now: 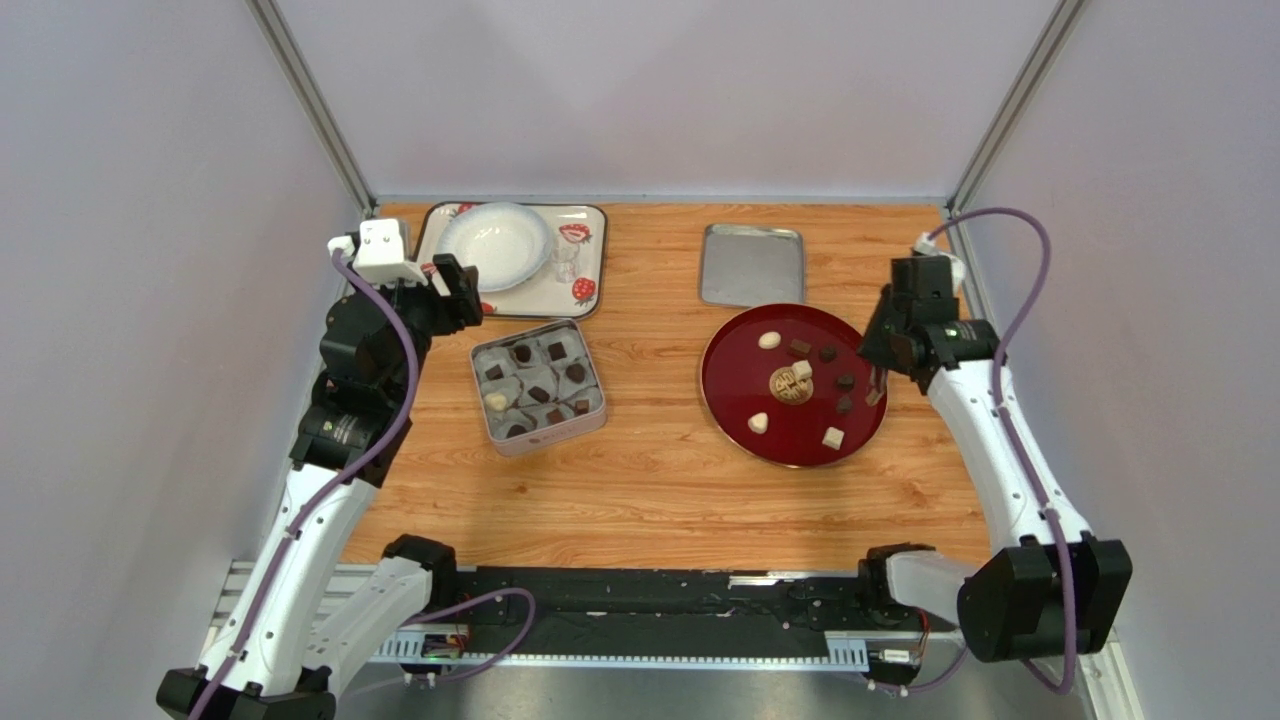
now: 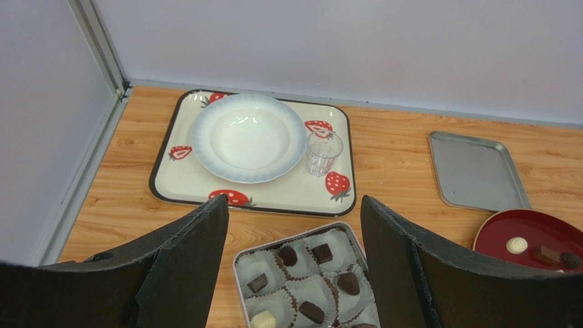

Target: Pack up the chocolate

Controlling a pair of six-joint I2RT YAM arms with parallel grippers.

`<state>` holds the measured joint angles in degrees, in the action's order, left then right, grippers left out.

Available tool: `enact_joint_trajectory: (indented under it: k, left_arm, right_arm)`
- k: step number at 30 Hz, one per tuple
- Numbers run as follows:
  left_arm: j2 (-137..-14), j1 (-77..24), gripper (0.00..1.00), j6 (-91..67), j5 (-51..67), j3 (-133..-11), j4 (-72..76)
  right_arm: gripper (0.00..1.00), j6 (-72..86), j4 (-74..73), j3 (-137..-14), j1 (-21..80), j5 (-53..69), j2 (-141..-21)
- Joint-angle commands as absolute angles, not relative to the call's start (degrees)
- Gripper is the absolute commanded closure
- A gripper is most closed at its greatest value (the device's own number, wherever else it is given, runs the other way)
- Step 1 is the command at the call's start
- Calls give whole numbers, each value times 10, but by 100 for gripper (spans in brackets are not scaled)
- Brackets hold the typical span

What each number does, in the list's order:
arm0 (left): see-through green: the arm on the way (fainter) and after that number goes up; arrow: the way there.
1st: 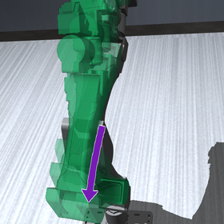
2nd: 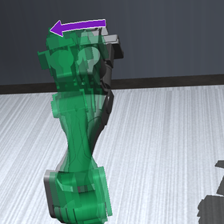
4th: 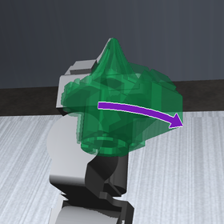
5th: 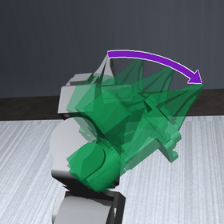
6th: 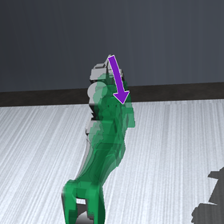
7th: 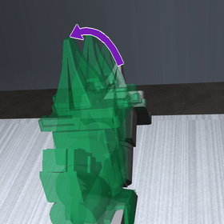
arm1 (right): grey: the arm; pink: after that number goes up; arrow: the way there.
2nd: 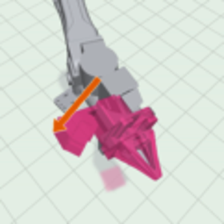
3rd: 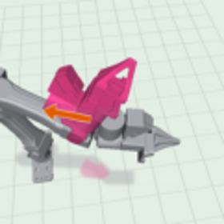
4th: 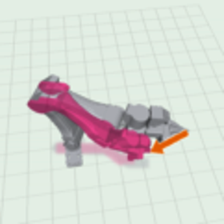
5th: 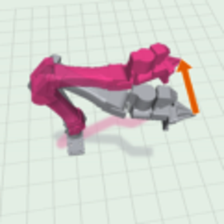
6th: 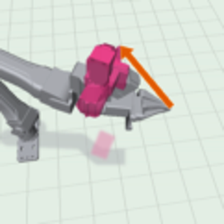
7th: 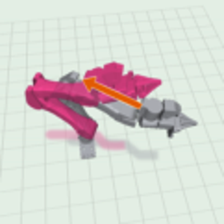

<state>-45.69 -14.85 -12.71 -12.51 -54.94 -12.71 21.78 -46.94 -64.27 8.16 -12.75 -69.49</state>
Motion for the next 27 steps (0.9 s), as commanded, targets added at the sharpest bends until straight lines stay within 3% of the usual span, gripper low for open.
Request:
enact_joint_trajectory:
  k: [1, 8, 27]
  left_arm:
    - [-447, -145, 21, -127, -126, -578, -127]
    - [-452, -146, 21, -129, -126, -580, -132]
    - [-451, -146, 21, -130, -123, -584, -136]
  right_arm:
    - [68, 238, -415, -607, -19, -141, -661]
    - [68, 245, -349, -537, -112, -118, -698]
    - [60, 279, -373, -476, -144, -135, -819]
